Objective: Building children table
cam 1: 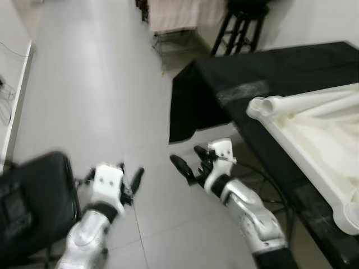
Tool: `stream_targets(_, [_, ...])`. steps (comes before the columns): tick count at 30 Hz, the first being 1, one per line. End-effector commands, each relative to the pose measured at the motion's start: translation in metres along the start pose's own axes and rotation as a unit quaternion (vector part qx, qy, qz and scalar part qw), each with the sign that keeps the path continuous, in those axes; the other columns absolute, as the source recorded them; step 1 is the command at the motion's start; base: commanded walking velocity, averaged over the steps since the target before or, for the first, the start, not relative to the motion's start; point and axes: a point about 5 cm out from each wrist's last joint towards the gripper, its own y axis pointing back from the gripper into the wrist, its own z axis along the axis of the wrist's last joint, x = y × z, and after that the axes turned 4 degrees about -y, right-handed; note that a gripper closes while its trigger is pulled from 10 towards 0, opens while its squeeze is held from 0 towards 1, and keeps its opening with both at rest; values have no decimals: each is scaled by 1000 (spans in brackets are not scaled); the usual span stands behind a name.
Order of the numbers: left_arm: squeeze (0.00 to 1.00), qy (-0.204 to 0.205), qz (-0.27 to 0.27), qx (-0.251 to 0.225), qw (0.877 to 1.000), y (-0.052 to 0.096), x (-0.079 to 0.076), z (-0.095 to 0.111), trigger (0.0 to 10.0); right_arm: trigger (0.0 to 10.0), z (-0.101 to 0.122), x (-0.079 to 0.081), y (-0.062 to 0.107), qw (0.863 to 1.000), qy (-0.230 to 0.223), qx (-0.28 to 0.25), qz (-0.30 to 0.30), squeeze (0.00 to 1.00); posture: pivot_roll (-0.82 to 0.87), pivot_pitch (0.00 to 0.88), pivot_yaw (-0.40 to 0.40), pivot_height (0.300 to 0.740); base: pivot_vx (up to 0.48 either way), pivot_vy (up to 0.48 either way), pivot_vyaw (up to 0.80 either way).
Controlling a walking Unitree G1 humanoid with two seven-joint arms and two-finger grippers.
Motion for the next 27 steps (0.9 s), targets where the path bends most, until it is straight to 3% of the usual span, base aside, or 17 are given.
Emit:
stream_targets(1, [0,5,10,12,1000,5,5,-6,10000,10000,-2,9,-3,1000,-5,0,19,0,38,200,-78,740,259,0,0])
stream_targets(19, [0,4,66,-13,998,0,38,9,10000,10000,5,23,-4,997,10,-27,72,0,61,182,-56,740,260,0,0])
stream_targets(27, [0,3,65,-23,998,-3,39,13,10000,10000,4,23,-4,997,10,-29,75,0,70,174,-59,740,271,0,0])
